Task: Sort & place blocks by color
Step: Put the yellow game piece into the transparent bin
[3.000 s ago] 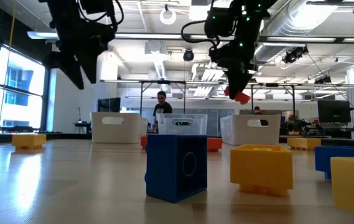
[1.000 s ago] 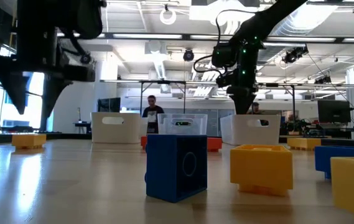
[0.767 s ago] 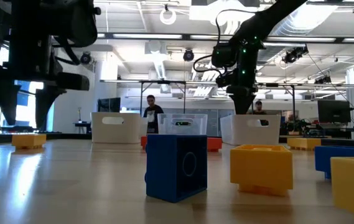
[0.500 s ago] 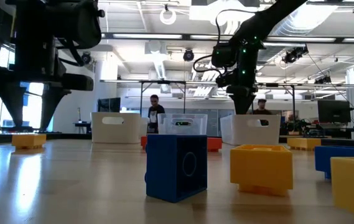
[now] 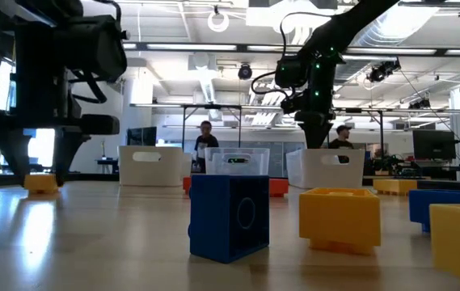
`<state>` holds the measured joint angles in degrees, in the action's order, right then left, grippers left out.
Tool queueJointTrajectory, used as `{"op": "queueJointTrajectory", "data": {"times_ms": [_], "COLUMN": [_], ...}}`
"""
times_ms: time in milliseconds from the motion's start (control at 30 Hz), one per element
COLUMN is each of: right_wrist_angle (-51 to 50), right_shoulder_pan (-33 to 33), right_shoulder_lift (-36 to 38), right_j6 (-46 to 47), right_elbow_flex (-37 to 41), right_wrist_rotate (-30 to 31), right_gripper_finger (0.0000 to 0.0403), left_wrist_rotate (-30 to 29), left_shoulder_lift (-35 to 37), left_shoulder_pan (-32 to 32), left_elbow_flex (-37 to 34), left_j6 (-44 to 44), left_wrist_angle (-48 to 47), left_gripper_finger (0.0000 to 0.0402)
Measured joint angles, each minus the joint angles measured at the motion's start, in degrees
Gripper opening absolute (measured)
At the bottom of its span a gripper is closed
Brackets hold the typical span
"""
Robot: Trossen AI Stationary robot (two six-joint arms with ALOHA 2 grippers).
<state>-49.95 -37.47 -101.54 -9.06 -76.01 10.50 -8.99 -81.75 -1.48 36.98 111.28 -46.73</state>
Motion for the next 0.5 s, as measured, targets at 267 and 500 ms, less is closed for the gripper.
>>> {"op": "queueJointTrajectory", "data": {"times_ms": [267, 500], "right_wrist_angle": [0.0, 0.0], "right_shoulder_pan": [0.0, 0.0], "right_shoulder_lift": [0.0, 0.0], "right_j6": [0.0, 0.2], "right_elbow_flex": [0.0, 0.0], "right_wrist_rotate": [0.0, 0.0], "right_gripper_finger": [0.0226, 0.0226], "left_wrist_rotate": [0.0, -0.9], "left_shoulder_lift": [0.2, 0.2], "left_shoulder_pan": [0.0, -0.1], "left_elbow_flex": [-2.2, -2.2], "left_j6": [-2.1, -8.1], "left_wrist_angle": [1.0, 1.4], "left_gripper_finger": [0.0164, 0.0107]}}
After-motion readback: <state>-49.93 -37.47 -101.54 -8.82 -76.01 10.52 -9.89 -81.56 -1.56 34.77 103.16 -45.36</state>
